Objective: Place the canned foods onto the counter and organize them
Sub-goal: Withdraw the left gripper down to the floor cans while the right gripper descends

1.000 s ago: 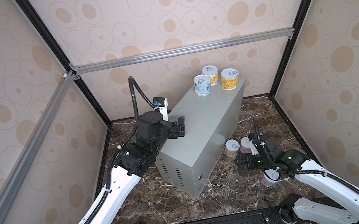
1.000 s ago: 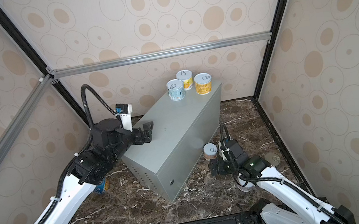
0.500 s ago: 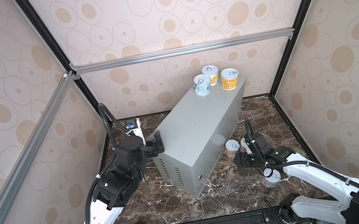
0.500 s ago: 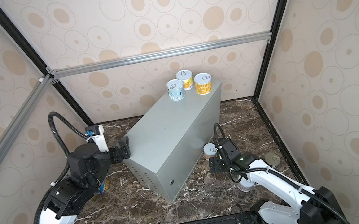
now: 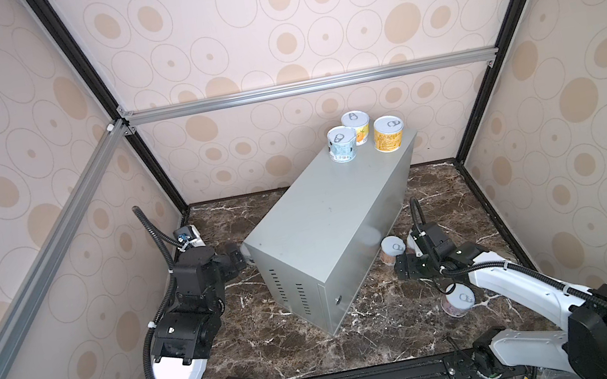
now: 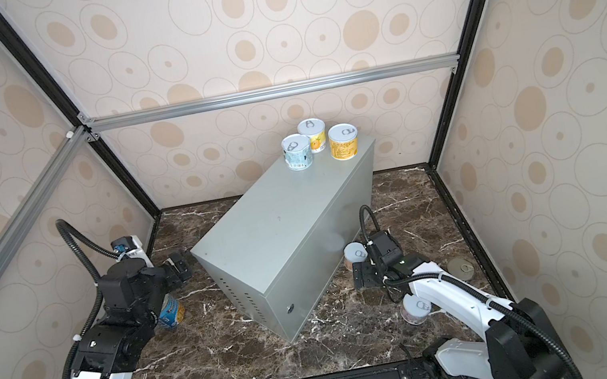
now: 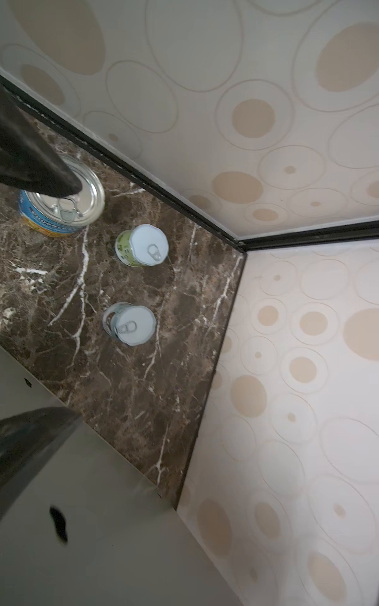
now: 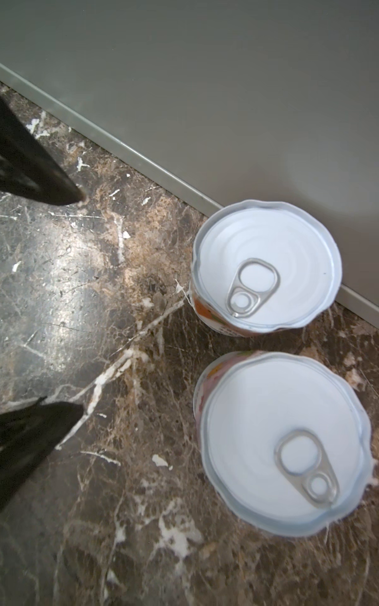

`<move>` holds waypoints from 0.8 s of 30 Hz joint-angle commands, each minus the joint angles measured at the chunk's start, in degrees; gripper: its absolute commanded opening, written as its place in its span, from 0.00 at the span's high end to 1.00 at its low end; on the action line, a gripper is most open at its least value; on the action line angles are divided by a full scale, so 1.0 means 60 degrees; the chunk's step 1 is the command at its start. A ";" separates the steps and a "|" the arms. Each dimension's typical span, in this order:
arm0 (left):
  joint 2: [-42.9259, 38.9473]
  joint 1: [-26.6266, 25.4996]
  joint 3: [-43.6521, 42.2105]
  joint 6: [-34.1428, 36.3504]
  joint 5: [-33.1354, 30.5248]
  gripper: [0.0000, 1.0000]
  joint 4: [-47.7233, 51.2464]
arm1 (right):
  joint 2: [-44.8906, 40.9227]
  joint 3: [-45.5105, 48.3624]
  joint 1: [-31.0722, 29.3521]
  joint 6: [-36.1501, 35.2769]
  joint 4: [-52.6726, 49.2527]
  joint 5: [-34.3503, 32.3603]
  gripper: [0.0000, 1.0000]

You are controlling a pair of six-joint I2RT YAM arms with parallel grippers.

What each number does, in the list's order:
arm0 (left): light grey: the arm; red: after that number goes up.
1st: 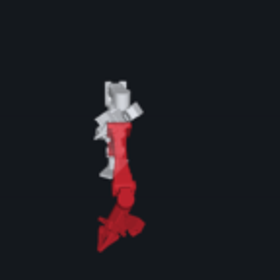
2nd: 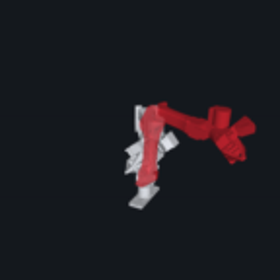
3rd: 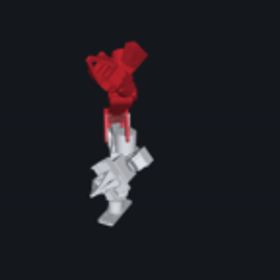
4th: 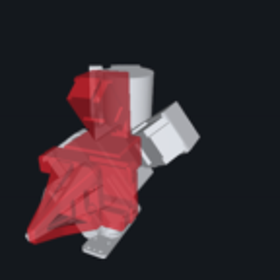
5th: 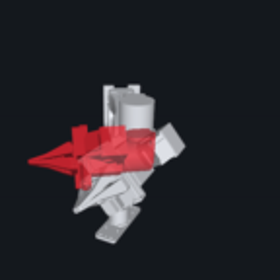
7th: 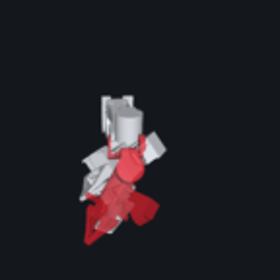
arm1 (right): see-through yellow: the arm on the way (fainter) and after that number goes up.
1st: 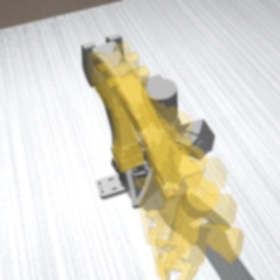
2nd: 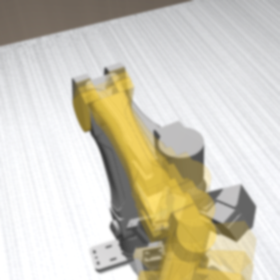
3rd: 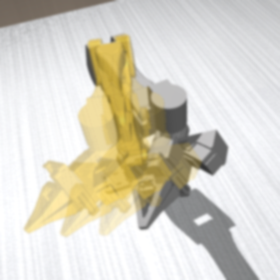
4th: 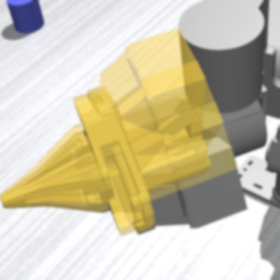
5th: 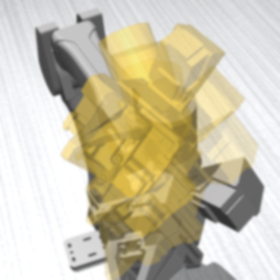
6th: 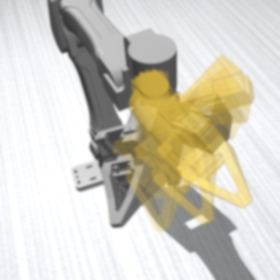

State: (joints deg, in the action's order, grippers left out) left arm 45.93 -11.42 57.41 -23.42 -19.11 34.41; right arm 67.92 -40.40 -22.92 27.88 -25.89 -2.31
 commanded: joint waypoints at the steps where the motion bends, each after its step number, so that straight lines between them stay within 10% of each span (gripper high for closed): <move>1: -0.0081 0.0938 -0.0756 -0.0427 0.1153 0.01 -0.0420 | -0.0116 -0.0165 0.0259 -0.0010 0.0007 0.0168 0.04; 24: 0.0565 0.1552 -0.4021 -0.2507 0.2640 0.01 -0.3823 | 0.0713 -0.0374 0.1939 0.0206 0.0495 -0.0968 0.01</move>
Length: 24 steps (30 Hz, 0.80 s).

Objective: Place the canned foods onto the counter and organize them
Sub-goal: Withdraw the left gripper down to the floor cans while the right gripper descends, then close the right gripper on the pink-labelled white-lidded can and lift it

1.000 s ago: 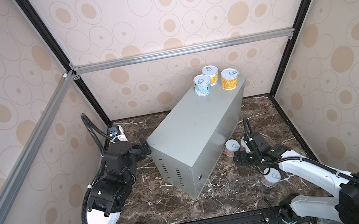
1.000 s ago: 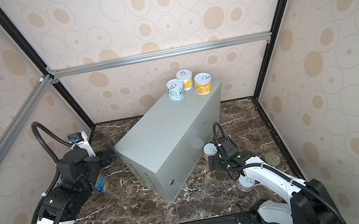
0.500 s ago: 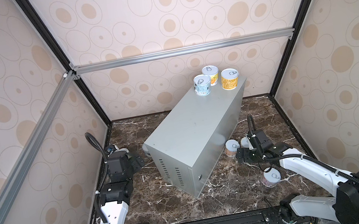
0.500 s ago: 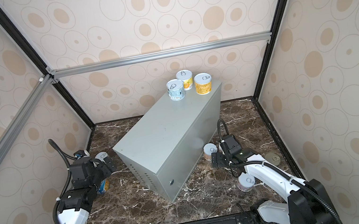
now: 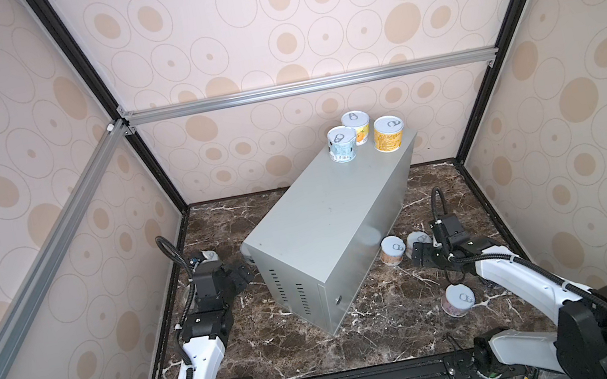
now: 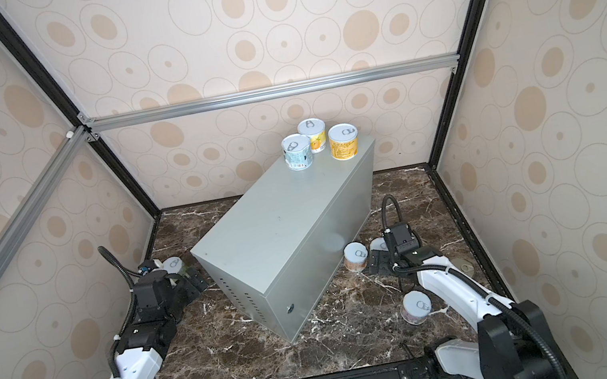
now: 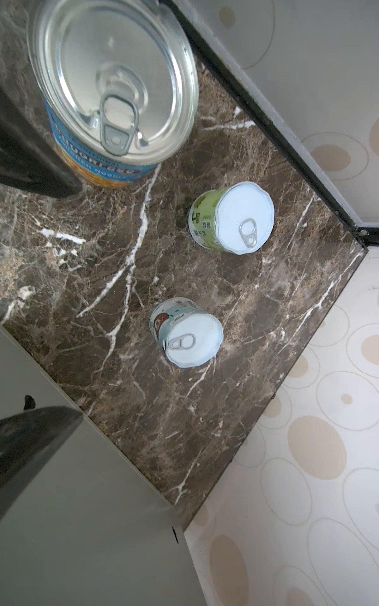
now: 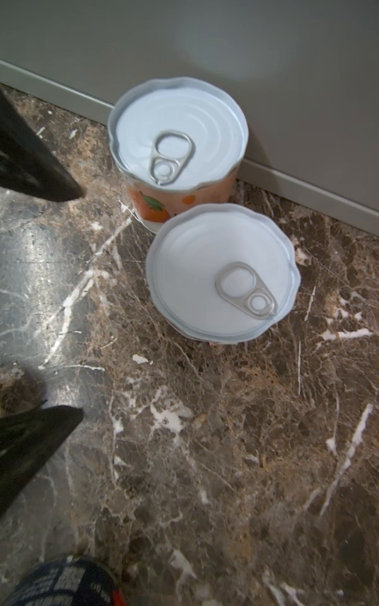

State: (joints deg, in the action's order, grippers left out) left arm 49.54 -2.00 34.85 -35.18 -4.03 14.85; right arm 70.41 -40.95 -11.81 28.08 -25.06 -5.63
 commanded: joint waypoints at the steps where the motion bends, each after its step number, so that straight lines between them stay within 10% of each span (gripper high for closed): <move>1: 0.0005 -0.0045 -0.0284 -0.0615 0.0017 0.01 -0.0583 | 0.0411 -0.0314 0.0108 0.0181 0.0465 -0.0489 0.01; 24: 0.2627 -0.2285 -0.0748 -0.0821 -0.2565 0.01 -0.2383 | 0.3313 -0.1446 0.0229 -0.0036 0.1837 -0.0730 0.09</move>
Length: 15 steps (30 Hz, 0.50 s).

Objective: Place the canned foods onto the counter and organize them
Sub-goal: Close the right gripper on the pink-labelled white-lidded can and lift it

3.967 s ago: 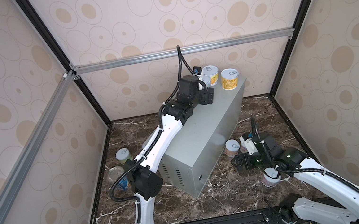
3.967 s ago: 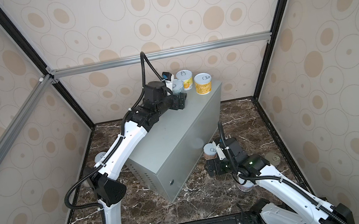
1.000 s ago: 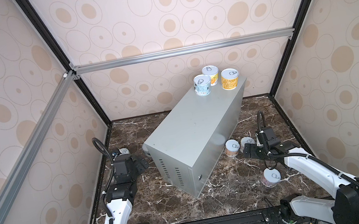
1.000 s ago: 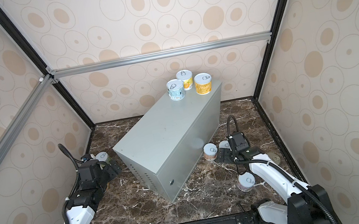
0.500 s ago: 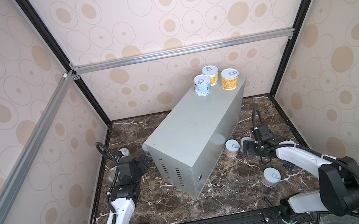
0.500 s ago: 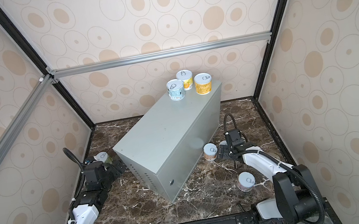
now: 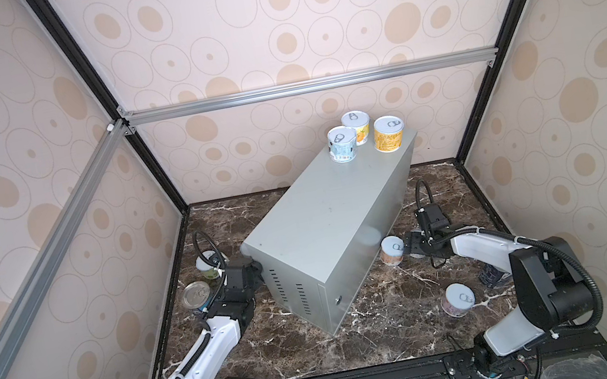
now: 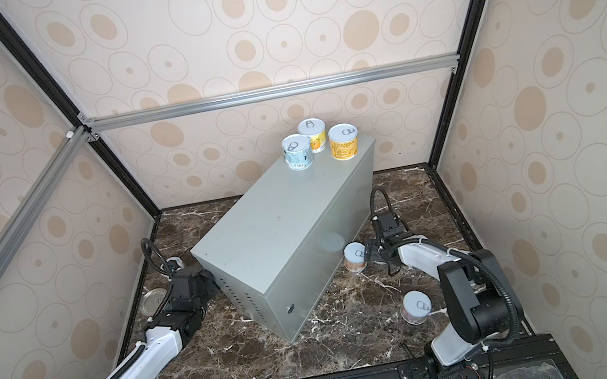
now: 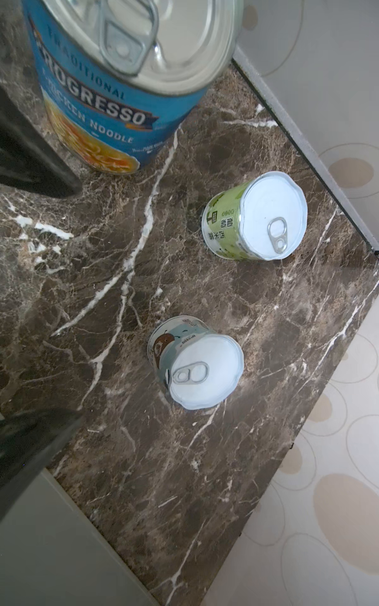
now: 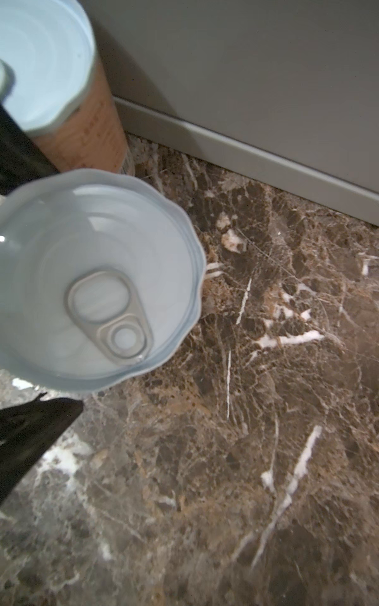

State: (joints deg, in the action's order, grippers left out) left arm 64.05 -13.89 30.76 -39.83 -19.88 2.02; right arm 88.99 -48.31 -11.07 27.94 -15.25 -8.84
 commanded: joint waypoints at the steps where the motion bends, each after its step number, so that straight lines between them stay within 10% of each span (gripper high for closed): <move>1: 0.0311 -0.0313 -0.0077 -0.0038 0.0080 0.01 -0.0340 | 0.0328 -0.0259 0.0116 -0.0020 0.0280 -0.0184 0.09; 15: 0.1502 -0.0311 0.0094 0.0191 0.0326 0.01 -0.1092 | 0.1302 -0.0567 0.0195 -0.0051 0.0996 0.0024 0.18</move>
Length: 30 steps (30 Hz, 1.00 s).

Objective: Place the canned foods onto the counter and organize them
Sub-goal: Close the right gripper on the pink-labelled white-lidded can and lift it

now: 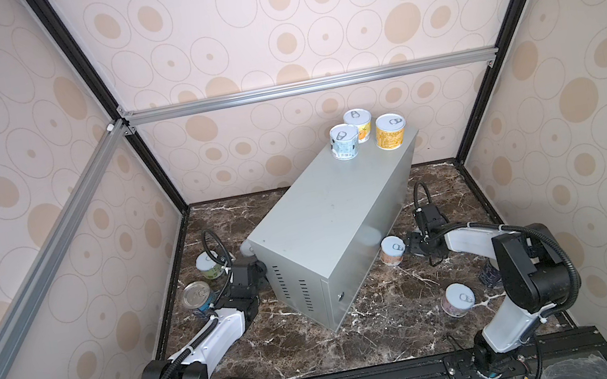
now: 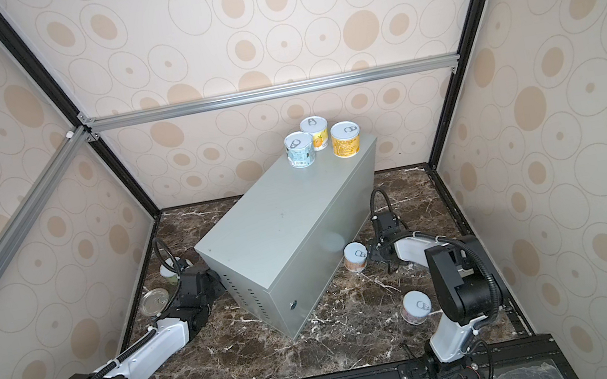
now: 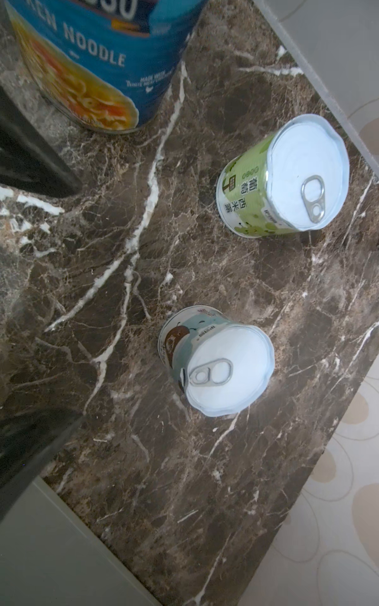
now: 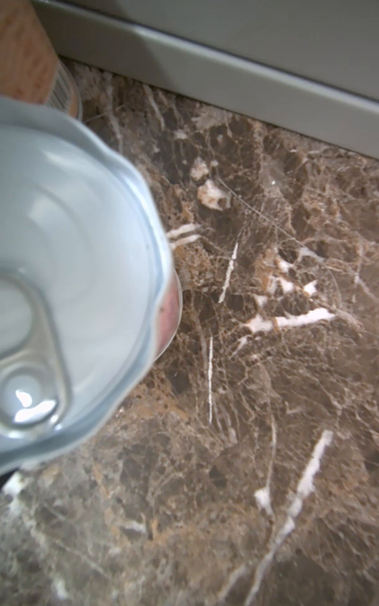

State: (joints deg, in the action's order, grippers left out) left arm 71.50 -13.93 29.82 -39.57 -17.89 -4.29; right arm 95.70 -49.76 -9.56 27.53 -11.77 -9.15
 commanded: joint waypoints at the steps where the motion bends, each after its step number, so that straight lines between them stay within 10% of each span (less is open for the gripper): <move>1: 0.0283 -0.0313 0.0292 0.0157 -0.0039 0.01 -0.0034 | 0.0220 -0.0362 -0.0053 0.0026 0.0388 0.0091 0.19; 30: -0.1430 -0.0138 0.0385 -0.0179 0.0555 0.01 0.1014 | -0.2461 0.0137 -0.0062 -0.0402 -0.1268 0.0019 0.47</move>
State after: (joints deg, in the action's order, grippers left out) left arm 64.60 -13.89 30.26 -39.88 -17.52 -1.58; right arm 84.14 -49.56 -9.67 26.00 -17.41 -8.80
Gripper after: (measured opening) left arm 0.994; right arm 0.738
